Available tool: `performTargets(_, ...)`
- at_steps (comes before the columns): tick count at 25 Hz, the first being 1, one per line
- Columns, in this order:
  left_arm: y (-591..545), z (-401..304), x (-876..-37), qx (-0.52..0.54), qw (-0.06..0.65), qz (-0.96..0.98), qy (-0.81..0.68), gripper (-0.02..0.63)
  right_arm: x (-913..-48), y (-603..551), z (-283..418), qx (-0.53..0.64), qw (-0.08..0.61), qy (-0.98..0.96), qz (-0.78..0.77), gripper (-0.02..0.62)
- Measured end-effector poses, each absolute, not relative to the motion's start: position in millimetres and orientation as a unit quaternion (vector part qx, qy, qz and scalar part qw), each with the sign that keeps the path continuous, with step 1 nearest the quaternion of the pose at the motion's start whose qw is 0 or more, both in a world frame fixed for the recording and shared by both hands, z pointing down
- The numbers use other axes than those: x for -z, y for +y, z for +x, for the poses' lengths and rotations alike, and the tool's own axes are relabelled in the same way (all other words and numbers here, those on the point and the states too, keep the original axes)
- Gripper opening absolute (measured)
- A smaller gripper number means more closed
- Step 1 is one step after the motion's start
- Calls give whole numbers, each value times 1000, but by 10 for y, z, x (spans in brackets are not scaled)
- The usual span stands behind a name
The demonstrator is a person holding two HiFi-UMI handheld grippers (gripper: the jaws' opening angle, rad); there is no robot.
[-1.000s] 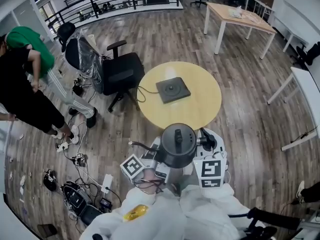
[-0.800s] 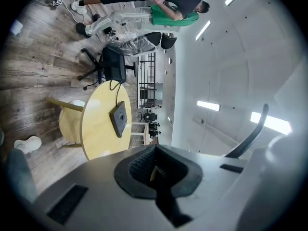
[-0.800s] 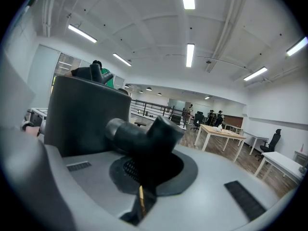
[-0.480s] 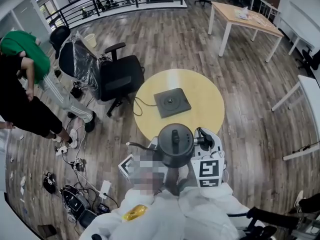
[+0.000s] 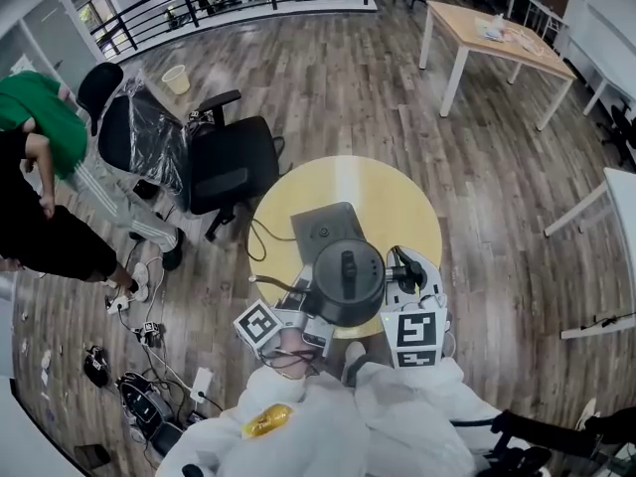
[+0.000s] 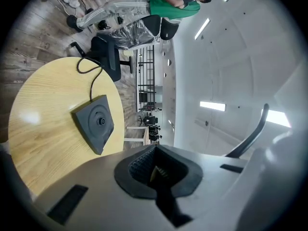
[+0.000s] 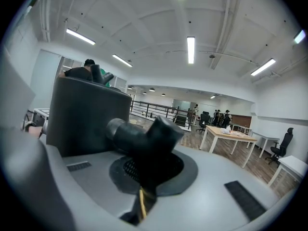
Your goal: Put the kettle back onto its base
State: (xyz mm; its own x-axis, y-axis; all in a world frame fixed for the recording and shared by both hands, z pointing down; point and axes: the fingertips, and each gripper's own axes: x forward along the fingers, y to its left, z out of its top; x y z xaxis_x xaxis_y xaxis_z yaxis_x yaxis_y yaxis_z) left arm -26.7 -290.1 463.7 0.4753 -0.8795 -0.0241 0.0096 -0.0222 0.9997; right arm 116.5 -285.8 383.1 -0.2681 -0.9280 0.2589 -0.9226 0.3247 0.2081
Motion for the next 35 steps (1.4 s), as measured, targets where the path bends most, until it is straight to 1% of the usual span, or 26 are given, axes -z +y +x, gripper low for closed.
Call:
performTargets(6,-3228,-299,-4707,364,604,597,-382,-5,-3927,-3295,1166,-16,171,-803,570,13)
performTargets(12,-3662,-471,-4660,382,603,591,-377,-5,-3887,-3693,1071,-10,131,-803,582,14)
performTargets(19,-4146,-661,-4836,411,610,572,-362,-5,-3997,-4148,992,18,99,-804,587,21)
performTargets(27,-4594,-840,-5304,411,618,575,-344,-5,-4433,-4668,901,30,87,-799,594,21)
performTargets(32,-4720,-1175,-5684,436,614,541,-375,-5,-4872,-4939,850,44,110,-790,602,29)
performTargets(35,-4716,-1310,-5779,440,608,544,-376,-3,-5134,-5050,845,38,107,-784,611,31)
